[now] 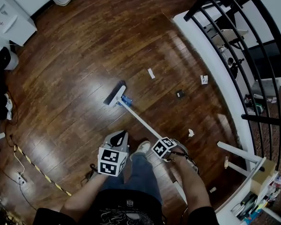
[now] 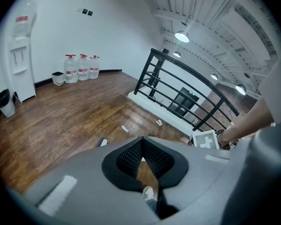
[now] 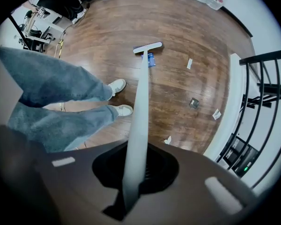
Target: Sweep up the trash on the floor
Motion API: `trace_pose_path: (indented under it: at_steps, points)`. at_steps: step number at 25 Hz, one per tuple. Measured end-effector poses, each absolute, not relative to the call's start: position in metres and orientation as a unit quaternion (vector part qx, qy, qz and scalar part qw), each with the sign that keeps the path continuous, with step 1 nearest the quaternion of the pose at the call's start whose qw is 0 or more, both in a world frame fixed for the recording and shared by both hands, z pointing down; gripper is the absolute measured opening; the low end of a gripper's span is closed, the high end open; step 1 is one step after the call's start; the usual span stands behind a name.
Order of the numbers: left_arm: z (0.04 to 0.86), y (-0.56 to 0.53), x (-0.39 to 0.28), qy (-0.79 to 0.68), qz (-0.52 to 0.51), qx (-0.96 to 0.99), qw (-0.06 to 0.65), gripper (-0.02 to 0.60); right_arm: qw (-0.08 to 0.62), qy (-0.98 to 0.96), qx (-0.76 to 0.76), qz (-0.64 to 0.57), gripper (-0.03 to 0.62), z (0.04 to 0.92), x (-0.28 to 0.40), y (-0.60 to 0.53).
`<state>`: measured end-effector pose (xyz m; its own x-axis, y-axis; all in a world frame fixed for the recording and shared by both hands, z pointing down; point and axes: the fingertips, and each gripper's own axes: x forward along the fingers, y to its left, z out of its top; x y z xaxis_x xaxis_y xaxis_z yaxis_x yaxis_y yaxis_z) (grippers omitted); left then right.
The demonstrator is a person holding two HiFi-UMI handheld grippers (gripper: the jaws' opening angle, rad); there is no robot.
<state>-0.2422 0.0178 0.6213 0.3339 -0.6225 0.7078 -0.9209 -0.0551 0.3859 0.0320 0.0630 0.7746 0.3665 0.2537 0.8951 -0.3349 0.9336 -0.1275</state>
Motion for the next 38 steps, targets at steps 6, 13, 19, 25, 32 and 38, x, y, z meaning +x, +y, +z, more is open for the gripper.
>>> trace_pose_path:
  at_steps: [6,13,19,25,32,38]
  points:
    - [0.621,0.002,-0.208,-0.526,0.181,0.724,0.407,0.005,0.843,-0.515,0.036,0.150,0.006,0.763,0.079,0.043]
    - [0.615,-0.010,-0.173,-0.521,0.181,0.731,0.402,0.005,0.877,-0.468,0.043,0.096,0.005,0.741,0.158,0.004]
    - [0.610,-0.019,-0.133,-0.524,0.181,0.730,0.399,0.005,0.895,-0.441,0.057,0.038,0.003,0.723,0.218,-0.037]
    - [0.609,-0.034,-0.088,-0.527,0.182,0.728,0.400,0.005,0.909,-0.411,0.064,-0.023,0.002,0.704,0.280,-0.089]
    - [0.607,-0.059,-0.043,-0.535,0.179,0.724,0.397,0.005,0.913,-0.396,0.079,-0.048,0.002,0.691,0.341,-0.138]
    - [0.602,-0.072,-0.015,-0.537,0.182,0.724,0.393,0.005,0.919,-0.377,0.102,-0.049,0.002,0.682,0.387,-0.164]
